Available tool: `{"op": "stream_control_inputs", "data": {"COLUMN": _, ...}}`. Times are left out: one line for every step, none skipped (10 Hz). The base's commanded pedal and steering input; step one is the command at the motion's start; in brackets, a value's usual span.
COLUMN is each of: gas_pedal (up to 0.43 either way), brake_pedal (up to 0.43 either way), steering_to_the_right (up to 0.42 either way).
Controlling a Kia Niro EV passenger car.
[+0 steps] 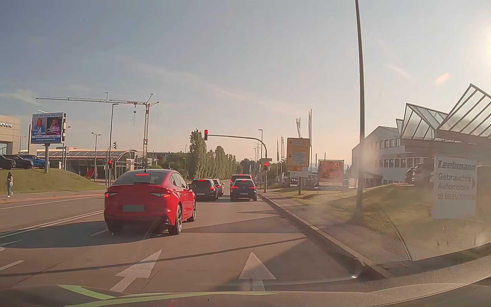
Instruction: Follow the waypoints while adhering to traffic rules and regulations
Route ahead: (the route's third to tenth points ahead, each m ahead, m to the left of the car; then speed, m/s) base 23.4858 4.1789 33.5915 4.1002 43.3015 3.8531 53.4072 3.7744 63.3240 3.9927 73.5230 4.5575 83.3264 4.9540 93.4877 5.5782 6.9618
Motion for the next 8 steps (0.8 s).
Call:
{"op": "stream_control_inputs", "data": {"gas_pedal": 0.0, "brake_pedal": 0.244, "steering_to_the_right": 0.006}}
{"op": "stream_control_inputs", "data": {"gas_pedal": 0.0, "brake_pedal": 0.244, "steering_to_the_right": 0.006}}
{"op": "stream_control_inputs", "data": {"gas_pedal": 0.0, "brake_pedal": 0.244, "steering_to_the_right": 0.006}}
{"op": "stream_control_inputs", "data": {"gas_pedal": 0.0, "brake_pedal": 0.244, "steering_to_the_right": 0.006}}
{"op": "stream_control_inputs", "data": {"gas_pedal": 0.0, "brake_pedal": 0.244, "steering_to_the_right": 0.005}}
{"op": "stream_control_inputs", "data": {"gas_pedal": 0.0, "brake_pedal": 0.244, "steering_to_the_right": 0.005}}
{"op": "stream_control_inputs", "data": {"gas_pedal": 0.0, "brake_pedal": 0.244, "steering_to_the_right": 0.005}}
{"op": "stream_control_inputs", "data": {"gas_pedal": 0.0, "brake_pedal": 0.244, "steering_to_the_right": 0.005}}
